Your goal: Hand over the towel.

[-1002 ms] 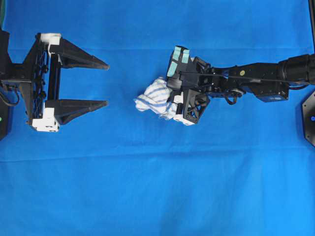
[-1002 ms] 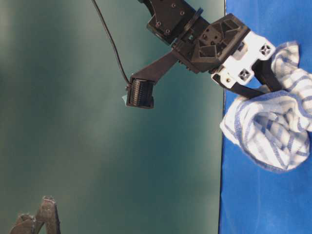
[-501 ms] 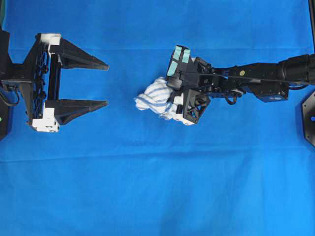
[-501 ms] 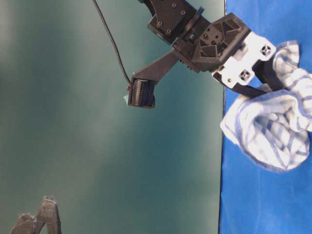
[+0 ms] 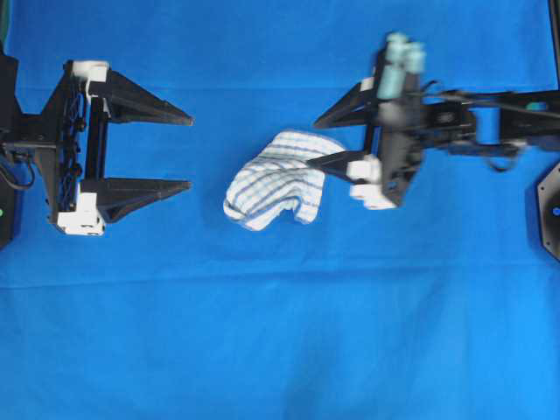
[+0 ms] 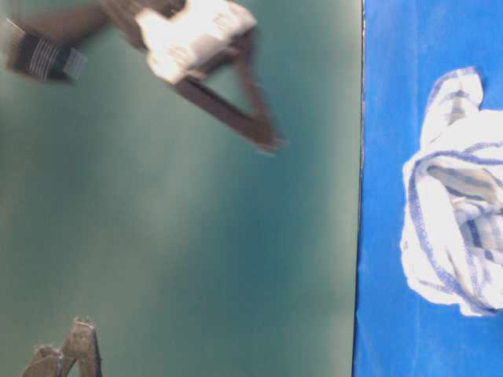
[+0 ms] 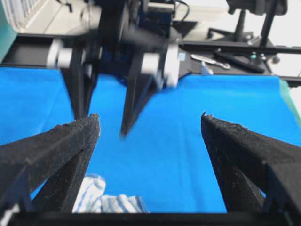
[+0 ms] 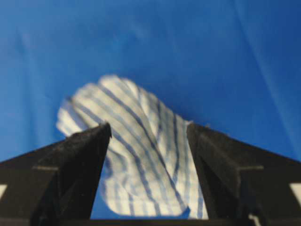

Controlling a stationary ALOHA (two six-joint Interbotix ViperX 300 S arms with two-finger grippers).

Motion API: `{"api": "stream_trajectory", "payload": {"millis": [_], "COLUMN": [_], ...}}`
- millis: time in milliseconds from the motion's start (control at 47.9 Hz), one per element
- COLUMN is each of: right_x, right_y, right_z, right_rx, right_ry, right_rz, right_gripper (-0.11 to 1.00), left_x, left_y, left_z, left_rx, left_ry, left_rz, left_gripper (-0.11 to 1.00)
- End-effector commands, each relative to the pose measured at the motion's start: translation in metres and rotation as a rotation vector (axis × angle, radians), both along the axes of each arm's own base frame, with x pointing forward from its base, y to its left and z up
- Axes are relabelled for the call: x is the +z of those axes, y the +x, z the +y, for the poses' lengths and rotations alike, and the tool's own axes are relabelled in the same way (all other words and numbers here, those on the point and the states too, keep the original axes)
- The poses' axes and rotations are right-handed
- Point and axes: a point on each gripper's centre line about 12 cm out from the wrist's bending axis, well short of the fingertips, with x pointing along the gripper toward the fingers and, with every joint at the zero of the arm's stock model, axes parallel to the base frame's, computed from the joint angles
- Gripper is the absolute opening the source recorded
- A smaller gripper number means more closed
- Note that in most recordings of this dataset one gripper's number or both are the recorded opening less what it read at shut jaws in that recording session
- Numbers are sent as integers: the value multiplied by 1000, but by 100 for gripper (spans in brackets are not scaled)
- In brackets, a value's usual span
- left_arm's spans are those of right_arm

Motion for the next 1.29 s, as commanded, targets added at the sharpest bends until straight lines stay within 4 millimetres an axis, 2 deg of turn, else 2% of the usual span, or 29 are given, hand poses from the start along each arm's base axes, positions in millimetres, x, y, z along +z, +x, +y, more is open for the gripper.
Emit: {"api": "stream_trajectory", "payload": {"millis": [0, 167, 313, 439, 668, 793, 919, 1044, 1169, 1274], "right_x": [31, 54, 61, 61, 56, 59, 67, 74, 71, 57], "right_y": [-14, -44, -62, -65, -59, -64, -81, -111, -146, -171], "right_z": [7, 21, 30, 31, 31, 31, 32, 33, 34, 36], "right_rx": [21, 58, 92, 96, 104, 103, 102, 99, 95, 97], "right_ry": [-28, -58, -76, -88, -99, -98, -99, -99, -104, -115], "right_rz": [-122, -272, -337, -360, -342, -350, -353, -345, -387, -427], "right_gripper": [70, 70, 70, 70, 70, 70, 69, 69, 69, 69], "left_x": [6, 5, 4, 3, 0, 2, 4, 8, 8, 0], "left_y": [0, 0, 0, 0, 3, -2, -19, -44, -73, -97], "left_z": [1, 1, 1, 0, 1, 1, 1, 0, 0, 0], "left_rx": [2, 3, 3, 2, 3, 3, 1, -1, -3, -6], "left_ry": [-3, -2, -3, -3, -6, -5, -5, -7, -3, -3], "left_rz": [-20, -17, -8, 0, 15, 14, 31, 38, 32, 14], "left_gripper": [92, 92, 92, 92, 92, 92, 92, 91, 91, 91]}}
